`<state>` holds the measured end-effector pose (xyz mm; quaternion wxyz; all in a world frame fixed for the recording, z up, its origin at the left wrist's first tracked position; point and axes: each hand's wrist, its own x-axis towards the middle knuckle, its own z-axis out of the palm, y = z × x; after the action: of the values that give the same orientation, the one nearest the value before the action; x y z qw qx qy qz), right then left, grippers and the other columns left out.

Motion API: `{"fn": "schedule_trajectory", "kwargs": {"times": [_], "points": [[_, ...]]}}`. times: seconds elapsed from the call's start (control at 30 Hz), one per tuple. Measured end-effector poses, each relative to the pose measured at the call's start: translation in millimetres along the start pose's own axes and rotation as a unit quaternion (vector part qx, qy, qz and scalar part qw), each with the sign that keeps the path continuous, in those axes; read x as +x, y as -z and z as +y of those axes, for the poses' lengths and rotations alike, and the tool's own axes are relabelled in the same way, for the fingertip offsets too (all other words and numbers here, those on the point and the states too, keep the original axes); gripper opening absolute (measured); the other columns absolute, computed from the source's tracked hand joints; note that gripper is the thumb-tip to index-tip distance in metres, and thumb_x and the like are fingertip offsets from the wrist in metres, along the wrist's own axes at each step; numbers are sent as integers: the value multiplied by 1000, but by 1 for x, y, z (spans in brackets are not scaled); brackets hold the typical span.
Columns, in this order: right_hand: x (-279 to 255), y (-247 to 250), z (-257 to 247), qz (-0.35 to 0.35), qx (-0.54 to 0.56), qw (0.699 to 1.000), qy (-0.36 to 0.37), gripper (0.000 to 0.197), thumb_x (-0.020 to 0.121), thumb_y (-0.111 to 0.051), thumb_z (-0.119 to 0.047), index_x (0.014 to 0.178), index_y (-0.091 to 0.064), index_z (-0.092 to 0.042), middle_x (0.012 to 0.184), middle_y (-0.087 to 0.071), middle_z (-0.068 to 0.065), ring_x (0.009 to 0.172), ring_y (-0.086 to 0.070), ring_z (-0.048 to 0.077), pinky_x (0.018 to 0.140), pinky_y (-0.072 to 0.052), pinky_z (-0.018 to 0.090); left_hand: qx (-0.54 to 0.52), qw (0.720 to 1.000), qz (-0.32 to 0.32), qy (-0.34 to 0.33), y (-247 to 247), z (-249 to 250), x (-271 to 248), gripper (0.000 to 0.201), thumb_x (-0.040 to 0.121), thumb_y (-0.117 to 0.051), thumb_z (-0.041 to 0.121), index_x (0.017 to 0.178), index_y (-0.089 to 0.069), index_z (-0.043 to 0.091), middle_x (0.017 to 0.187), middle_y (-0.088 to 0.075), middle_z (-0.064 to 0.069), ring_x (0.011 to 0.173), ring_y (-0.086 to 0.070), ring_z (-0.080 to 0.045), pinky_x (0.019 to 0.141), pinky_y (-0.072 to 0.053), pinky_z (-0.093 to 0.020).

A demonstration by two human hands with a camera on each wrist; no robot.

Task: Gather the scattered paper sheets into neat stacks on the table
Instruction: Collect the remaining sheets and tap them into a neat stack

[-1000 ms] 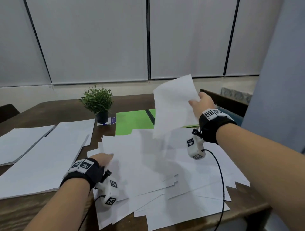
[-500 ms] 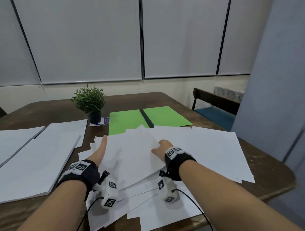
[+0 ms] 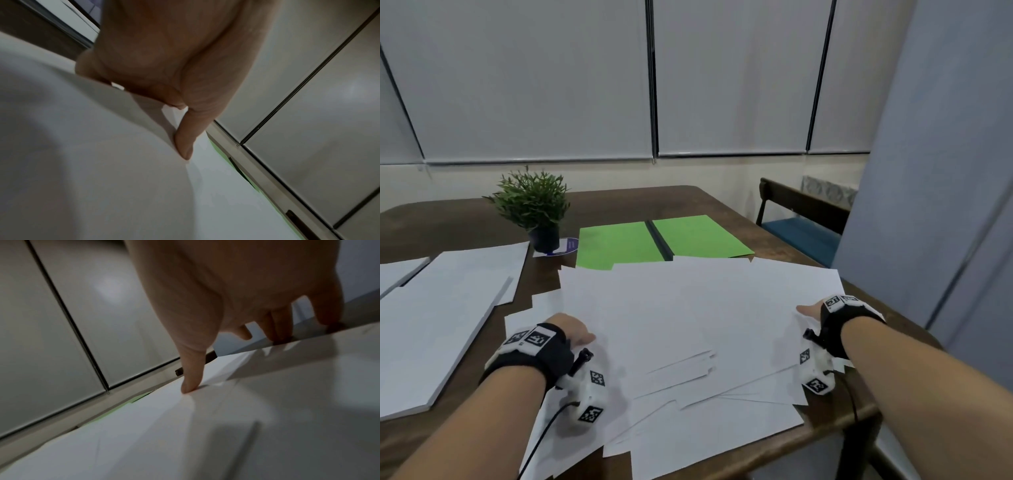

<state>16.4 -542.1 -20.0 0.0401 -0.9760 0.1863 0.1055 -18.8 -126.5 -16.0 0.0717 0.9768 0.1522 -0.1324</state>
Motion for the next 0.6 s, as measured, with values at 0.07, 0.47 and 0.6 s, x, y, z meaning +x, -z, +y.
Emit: {"fn": "schedule_trajectory", "kwargs": {"times": [0.07, 0.47, 0.6], "points": [[11, -4, 6, -9, -15, 999, -48, 92, 64, -55, -80, 141, -43, -30, 148, -40, 7, 133, -40, 32, 106, -38, 45, -11, 1000, -5, 17, 1, 3, 0, 52, 105, -19, 38, 140, -43, 8, 148, -40, -8, 136, -37, -21, 107, -29, -24], [14, 5, 11, 31, 134, 988, -66, 53, 86, -66, -41, 129, -54, -11, 132, -54, 9, 118, -53, 28, 99, -45, 31, 61, 998, -27, -6, 0, -5, 1, 56, 104, -15, 42, 139, -45, 8, 145, -44, -8, 134, -40, -22, 107, -30, -25], [22, 26, 10, 73, 249, 965, -43, 34, 88, -62, -14, 120, -59, -4, 111, -60, 13, 101, -59, 32, 80, -47, 31, 23, 1000, 2, -8, 0, -3, -2, 56, 105, -15, 41, 139, -45, 9, 145, -45, -8, 134, -40, -21, 105, -30, -24]]}}
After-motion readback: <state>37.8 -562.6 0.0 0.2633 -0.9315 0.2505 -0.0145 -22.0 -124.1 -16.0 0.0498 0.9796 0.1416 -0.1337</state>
